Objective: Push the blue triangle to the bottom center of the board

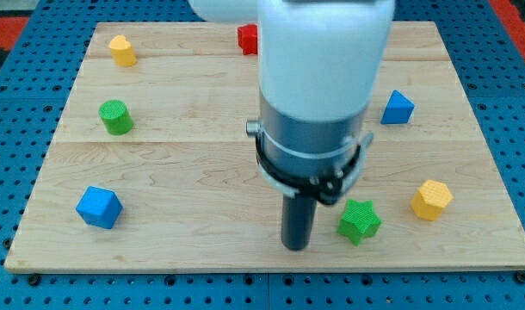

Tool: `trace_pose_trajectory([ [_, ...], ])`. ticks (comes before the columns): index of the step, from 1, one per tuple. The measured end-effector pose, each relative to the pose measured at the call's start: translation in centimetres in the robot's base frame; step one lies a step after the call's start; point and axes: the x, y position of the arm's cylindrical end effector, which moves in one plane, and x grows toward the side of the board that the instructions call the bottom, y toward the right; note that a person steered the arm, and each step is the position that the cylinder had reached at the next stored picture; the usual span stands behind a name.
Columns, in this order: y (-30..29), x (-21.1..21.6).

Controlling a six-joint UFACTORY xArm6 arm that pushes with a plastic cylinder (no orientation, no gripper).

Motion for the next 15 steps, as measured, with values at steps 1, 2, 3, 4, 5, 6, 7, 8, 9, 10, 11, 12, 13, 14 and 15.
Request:
trace_pose_trajectory([
  [1, 3.9, -0.1],
  [2, 9.4, -3.9],
  [3, 12.0, -3.9],
  [4, 9.3, -3.9],
  [5, 2.5, -5.9],
  [6, 1.1, -10.6],
  [7, 0.9, -12.0],
  [8, 0.7, -12.0],
  [9, 0.7, -12.0],
  [10, 0.7, -12.0],
  [11, 0.7, -12.0],
  [12, 0.5, -12.6],
  [13, 0.3, -13.2],
  [14, 0.2, -13.5],
  [15, 0.2, -13.6],
])
